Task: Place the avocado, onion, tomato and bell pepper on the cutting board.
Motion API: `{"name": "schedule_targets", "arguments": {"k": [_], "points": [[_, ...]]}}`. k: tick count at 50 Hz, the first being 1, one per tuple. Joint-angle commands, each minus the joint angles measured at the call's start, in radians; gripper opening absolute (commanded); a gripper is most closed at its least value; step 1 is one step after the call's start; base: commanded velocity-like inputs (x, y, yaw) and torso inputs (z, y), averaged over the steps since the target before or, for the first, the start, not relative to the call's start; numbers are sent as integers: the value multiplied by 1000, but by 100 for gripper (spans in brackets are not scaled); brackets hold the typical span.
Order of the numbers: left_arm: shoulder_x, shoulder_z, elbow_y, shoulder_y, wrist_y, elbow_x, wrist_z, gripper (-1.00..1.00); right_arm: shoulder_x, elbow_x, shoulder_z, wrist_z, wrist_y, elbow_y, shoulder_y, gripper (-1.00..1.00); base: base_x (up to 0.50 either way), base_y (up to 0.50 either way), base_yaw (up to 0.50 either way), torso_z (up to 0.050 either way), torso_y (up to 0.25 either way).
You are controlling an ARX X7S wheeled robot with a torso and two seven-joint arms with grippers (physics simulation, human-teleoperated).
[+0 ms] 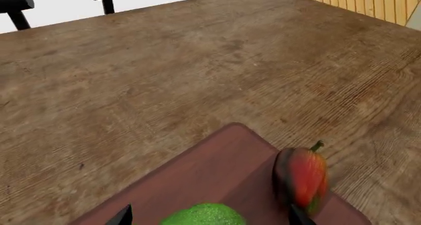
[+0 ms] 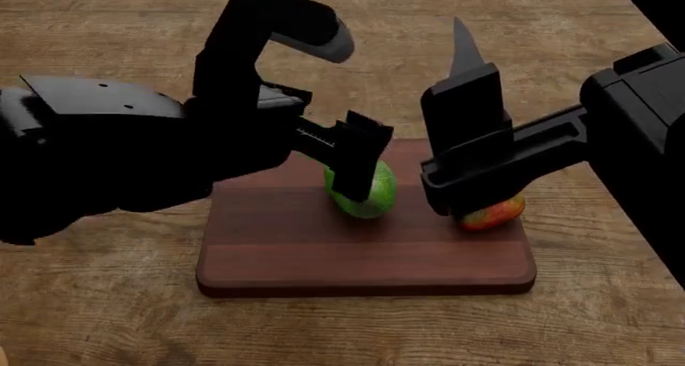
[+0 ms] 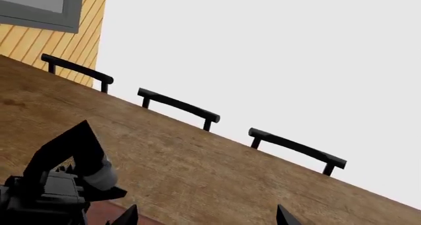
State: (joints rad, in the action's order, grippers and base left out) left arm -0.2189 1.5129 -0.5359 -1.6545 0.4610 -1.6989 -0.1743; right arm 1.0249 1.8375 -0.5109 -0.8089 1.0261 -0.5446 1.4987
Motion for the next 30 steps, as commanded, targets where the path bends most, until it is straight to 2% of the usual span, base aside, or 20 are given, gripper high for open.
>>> {"name": "schedule_targets", "arguments": {"k": [1,11,19,30], "points": [[-244,-38,348,-3,-64,23,-129,100,-16,58,-38,-19,71,41,88,100,0,0,0,0,0],[-435,-82,573,-10,-92,11,-208,100,-19,153,-80,-65,128,64,170,100,0,0,0,0,0],[-519,-93,621,15,-110,-1,-243,100,-19,221,-128,-71,194,105,232,100,0,0,0,0,0],[-646,-116,743,16,-132,8,-304,100,16,457,-209,-169,222,123,359,100,0,0,0,0,0]]}}
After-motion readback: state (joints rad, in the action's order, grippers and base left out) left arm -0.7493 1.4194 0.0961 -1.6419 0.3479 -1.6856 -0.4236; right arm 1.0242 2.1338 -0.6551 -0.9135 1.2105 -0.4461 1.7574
